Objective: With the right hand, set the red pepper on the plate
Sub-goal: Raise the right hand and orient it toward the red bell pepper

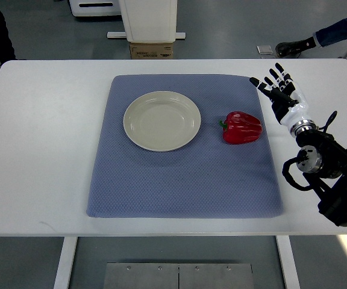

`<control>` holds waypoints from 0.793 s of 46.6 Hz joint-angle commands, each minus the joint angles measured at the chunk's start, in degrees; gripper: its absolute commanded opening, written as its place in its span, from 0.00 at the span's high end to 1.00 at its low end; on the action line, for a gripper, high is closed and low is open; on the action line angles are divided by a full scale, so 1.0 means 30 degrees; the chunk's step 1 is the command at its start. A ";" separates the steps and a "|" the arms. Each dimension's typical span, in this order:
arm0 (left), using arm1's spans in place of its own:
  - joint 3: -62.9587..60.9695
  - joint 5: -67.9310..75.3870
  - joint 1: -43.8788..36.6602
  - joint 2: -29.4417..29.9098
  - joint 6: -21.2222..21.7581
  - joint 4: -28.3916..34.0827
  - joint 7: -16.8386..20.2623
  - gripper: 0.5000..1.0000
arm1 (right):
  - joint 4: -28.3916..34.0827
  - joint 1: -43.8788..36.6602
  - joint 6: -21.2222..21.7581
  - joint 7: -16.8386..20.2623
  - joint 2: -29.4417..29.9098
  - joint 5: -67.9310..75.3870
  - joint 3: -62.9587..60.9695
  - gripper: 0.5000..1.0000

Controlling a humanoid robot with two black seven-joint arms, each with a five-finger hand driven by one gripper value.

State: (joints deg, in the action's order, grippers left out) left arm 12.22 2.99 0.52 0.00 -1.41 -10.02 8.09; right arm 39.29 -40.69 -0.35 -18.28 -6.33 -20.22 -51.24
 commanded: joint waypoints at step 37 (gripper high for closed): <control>0.0000 0.0000 0.0001 0.0000 0.0001 0.0000 0.0000 0.00 | 0.0000 -0.0147 0.0789 -0.0233 -0.0206 0.0001 0.0029 0.00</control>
State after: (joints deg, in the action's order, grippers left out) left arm 12.22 2.99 0.53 0.00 -1.43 -10.02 8.09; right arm 39.29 -41.08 2.02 -18.99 -7.00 -20.22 -51.20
